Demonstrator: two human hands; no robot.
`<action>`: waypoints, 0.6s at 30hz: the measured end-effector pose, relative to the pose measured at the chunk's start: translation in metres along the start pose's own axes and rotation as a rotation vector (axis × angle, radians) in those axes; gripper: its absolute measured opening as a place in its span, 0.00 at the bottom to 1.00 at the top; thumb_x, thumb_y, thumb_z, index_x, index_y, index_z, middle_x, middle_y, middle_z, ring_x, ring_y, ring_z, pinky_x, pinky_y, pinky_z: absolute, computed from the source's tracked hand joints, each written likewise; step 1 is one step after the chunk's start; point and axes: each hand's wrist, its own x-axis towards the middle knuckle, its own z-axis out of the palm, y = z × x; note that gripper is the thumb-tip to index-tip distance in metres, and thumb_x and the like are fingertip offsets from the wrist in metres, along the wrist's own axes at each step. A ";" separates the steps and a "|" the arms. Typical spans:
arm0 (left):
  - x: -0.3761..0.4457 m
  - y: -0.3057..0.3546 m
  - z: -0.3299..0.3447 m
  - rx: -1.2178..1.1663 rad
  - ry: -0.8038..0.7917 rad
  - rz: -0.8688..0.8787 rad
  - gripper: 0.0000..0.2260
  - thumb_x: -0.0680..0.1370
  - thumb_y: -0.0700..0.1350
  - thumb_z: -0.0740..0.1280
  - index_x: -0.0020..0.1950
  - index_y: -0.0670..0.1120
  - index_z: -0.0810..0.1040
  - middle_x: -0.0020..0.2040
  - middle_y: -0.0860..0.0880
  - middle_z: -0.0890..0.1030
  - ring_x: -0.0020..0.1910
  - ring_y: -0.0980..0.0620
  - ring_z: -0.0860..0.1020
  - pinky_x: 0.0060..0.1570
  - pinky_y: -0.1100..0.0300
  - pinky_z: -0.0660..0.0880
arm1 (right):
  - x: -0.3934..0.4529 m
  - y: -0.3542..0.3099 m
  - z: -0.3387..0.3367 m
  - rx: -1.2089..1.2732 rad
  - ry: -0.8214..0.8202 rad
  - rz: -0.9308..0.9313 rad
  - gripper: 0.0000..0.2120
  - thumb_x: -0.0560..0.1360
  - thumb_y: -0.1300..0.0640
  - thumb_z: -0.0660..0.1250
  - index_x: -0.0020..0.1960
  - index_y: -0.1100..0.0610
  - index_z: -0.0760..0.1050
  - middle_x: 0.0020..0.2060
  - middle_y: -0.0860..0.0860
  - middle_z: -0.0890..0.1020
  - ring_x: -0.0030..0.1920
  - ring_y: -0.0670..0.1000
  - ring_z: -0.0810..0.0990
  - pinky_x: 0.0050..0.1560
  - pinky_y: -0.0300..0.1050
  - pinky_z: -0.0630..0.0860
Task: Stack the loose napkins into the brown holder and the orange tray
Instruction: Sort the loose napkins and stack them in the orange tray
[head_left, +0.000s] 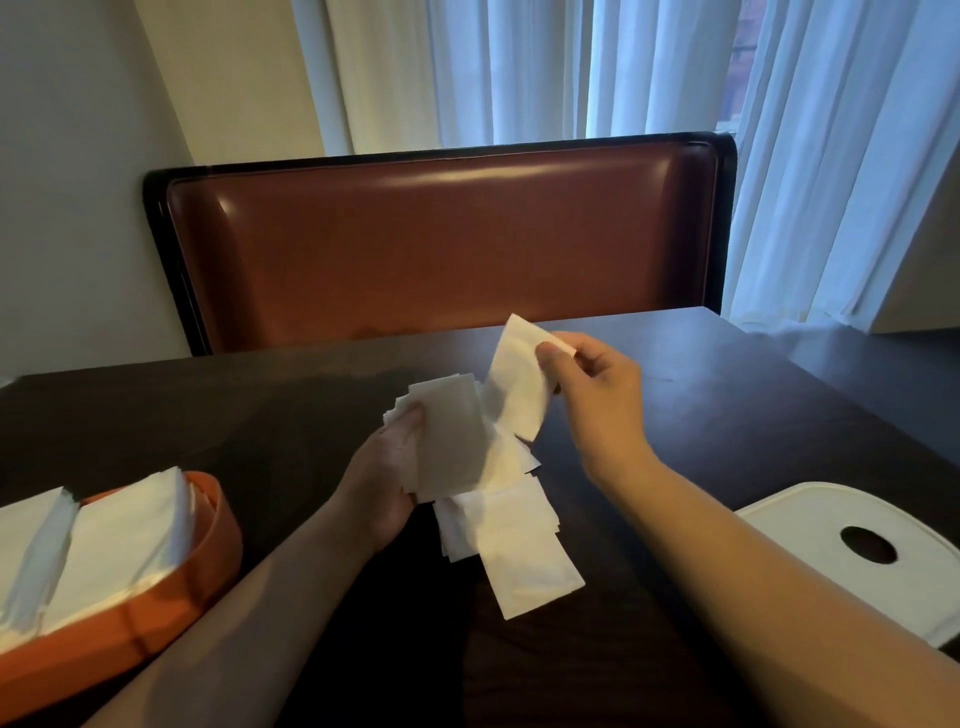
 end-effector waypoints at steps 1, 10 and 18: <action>0.001 0.000 -0.001 -0.007 0.022 0.011 0.12 0.83 0.51 0.59 0.51 0.46 0.77 0.47 0.43 0.82 0.47 0.45 0.80 0.50 0.49 0.76 | 0.002 -0.005 -0.004 0.101 -0.117 0.061 0.06 0.78 0.61 0.67 0.49 0.54 0.83 0.44 0.51 0.85 0.46 0.48 0.82 0.40 0.36 0.78; 0.002 -0.004 0.000 0.107 -0.092 0.043 0.21 0.79 0.60 0.59 0.63 0.50 0.79 0.52 0.43 0.83 0.45 0.47 0.81 0.41 0.52 0.78 | -0.010 0.005 0.016 -0.061 -0.352 0.051 0.01 0.74 0.59 0.73 0.45 0.56 0.83 0.38 0.66 0.79 0.37 0.63 0.76 0.50 0.53 0.80; 0.001 -0.004 0.002 0.149 -0.066 0.003 0.20 0.80 0.60 0.59 0.60 0.49 0.81 0.48 0.46 0.83 0.44 0.49 0.80 0.40 0.53 0.77 | -0.006 0.021 0.019 -0.214 -0.206 -0.068 0.03 0.75 0.54 0.73 0.45 0.52 0.80 0.45 0.50 0.81 0.46 0.49 0.80 0.47 0.47 0.79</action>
